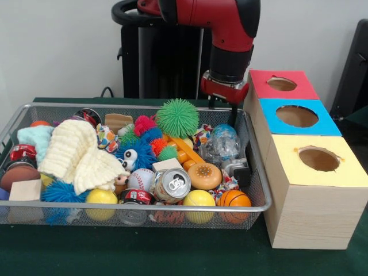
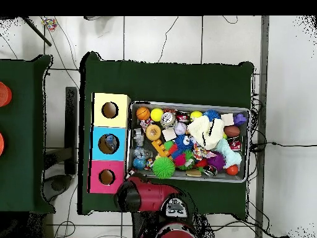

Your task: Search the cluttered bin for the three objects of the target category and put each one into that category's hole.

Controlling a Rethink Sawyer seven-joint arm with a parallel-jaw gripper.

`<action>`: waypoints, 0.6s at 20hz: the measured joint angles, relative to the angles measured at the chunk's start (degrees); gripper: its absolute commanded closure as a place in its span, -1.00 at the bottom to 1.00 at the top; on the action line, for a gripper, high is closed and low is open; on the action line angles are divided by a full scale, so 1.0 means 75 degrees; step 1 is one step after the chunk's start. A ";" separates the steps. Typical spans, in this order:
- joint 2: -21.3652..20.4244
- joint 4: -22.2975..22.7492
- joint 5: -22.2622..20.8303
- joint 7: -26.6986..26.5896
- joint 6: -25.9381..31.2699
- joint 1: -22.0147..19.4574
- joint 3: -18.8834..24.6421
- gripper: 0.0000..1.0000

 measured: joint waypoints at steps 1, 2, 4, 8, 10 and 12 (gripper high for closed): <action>0.0033 -0.0020 -0.0003 0.0000 -0.0016 -0.0004 0.0001 -1.00; 0.0060 -0.0035 -0.0002 0.0000 -0.0030 -0.0009 0.0004 -1.00; 0.0079 -0.0044 -0.0036 -0.0002 -0.0057 -0.0044 0.0032 -1.00; 0.0035 -0.0026 -0.0122 -0.0002 -0.0055 -0.0111 0.0088 -1.00; 0.0019 -0.0014 -0.0124 0.0000 -0.0055 -0.0119 0.0095 -1.00; -0.0045 0.0029 -0.0122 0.0000 -0.0046 -0.0120 0.0108 -1.00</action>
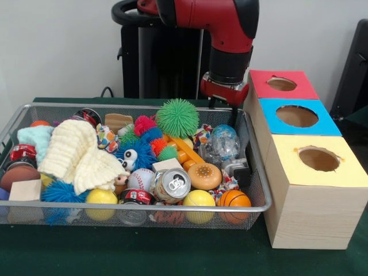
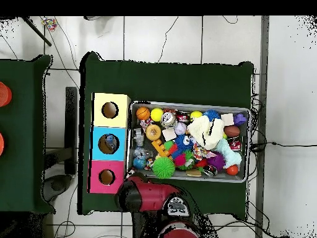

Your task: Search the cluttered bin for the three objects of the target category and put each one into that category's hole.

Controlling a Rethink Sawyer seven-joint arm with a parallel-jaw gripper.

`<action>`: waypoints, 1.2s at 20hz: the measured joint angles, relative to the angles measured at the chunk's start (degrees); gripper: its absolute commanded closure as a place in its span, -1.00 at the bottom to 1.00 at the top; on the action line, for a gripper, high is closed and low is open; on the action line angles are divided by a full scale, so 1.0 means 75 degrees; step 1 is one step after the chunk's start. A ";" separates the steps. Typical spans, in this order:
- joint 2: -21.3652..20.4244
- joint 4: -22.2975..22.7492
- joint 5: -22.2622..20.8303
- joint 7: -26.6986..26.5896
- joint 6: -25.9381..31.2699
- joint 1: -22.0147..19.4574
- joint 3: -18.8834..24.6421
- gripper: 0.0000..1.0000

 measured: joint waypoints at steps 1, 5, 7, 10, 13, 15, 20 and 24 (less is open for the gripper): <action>-0.0056 0.0029 0.0001 0.0000 0.0031 -0.0006 0.0004 -1.00; -0.0211 0.0092 0.0002 0.0000 0.0157 -0.0030 0.0033 -1.00; -0.0255 0.0092 0.0002 0.0000 0.0223 -0.0035 0.0049 -1.00; -0.0373 0.0111 0.0002 0.0000 0.0386 -0.0037 0.0066 -1.00; -0.0690 0.0180 0.0002 0.0000 0.0745 -0.0037 0.0076 -1.00; -0.0911 0.0232 0.0005 0.0000 0.0966 -0.0037 0.0075 -1.00; -0.1560 0.0263 0.0014 0.0000 0.1285 -0.0037 0.0073 -1.00; -0.2017 0.0264 0.0041 0.0000 0.1300 -0.0037 0.0072 -1.00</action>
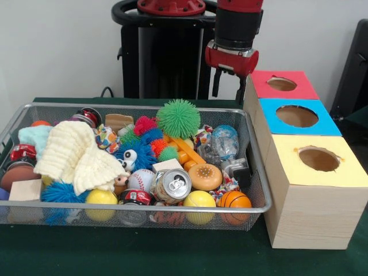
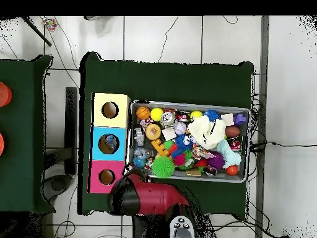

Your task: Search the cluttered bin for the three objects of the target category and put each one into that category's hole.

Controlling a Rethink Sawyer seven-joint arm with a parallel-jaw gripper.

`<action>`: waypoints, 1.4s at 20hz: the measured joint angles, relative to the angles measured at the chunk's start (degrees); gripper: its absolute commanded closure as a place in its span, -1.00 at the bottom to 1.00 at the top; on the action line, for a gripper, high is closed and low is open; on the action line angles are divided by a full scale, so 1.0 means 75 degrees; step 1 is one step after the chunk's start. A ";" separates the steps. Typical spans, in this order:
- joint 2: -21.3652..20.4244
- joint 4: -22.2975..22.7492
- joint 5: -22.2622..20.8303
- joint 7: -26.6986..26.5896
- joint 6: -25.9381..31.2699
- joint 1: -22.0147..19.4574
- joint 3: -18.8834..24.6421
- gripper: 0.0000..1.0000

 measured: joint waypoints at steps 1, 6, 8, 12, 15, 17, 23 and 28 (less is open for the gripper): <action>-0.0086 -0.0001 0.0008 0.0000 0.0000 0.0000 0.0000 -1.00; -0.0227 -0.0049 0.0005 0.0000 0.0000 -0.0029 0.0000 -1.00; -0.0207 -0.0054 0.0005 0.0000 0.0000 -0.0057 0.0001 -1.00; -0.0092 -0.0054 0.0005 0.0000 0.0000 -0.0269 0.0001 -1.00; -0.0024 -0.0057 0.0005 0.0000 0.0002 -0.0382 0.0001 -1.00; 0.0091 -0.0110 0.0005 0.0000 0.0000 -0.0536 -0.0001 -1.00; 0.0400 -0.0371 0.0005 0.0000 0.0000 -0.0612 0.0001 -1.00; 0.0724 -0.0907 0.0003 0.0000 0.0085 -0.0580 0.0002 -1.00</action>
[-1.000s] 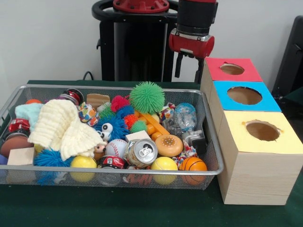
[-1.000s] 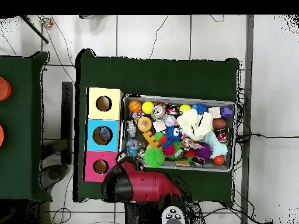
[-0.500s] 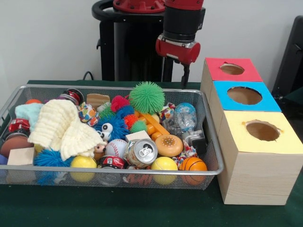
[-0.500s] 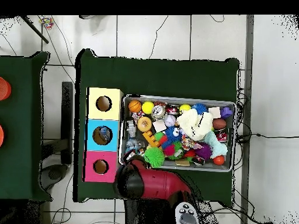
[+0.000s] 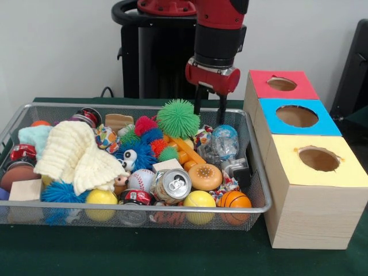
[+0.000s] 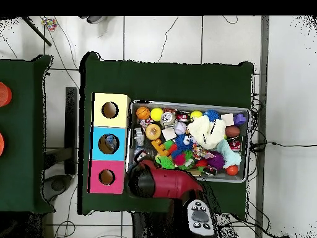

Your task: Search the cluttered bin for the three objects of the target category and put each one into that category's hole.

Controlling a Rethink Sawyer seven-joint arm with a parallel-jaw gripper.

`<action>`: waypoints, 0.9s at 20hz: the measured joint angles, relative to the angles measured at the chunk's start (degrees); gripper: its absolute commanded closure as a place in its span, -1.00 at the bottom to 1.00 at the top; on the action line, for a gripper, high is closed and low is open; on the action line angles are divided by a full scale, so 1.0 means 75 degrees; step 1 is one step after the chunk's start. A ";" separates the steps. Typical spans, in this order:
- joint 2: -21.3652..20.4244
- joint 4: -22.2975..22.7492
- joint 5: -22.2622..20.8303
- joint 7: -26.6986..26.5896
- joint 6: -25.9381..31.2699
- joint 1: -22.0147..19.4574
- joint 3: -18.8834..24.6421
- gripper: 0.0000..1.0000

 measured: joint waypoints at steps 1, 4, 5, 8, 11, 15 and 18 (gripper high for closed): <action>0.0058 -0.0160 -0.0002 0.0000 0.0069 0.0023 -0.0002 -1.00; 0.0191 -0.0612 -0.0003 0.0000 0.0374 0.0131 -0.0015 -1.00; 0.0215 -0.0737 -0.0002 0.0000 0.0489 0.0169 -0.0020 -1.00; 0.0257 -0.1193 -0.0003 0.0000 0.1008 0.0337 -0.0043 -1.00; 0.0293 -0.1676 0.0006 0.0000 0.1562 0.0573 -0.0122 -1.00; 0.0375 -0.2128 0.0008 0.0000 0.1815 0.0795 -0.0233 -1.00; 0.0452 -0.2385 0.0013 0.0000 0.1815 0.0885 -0.0281 -1.00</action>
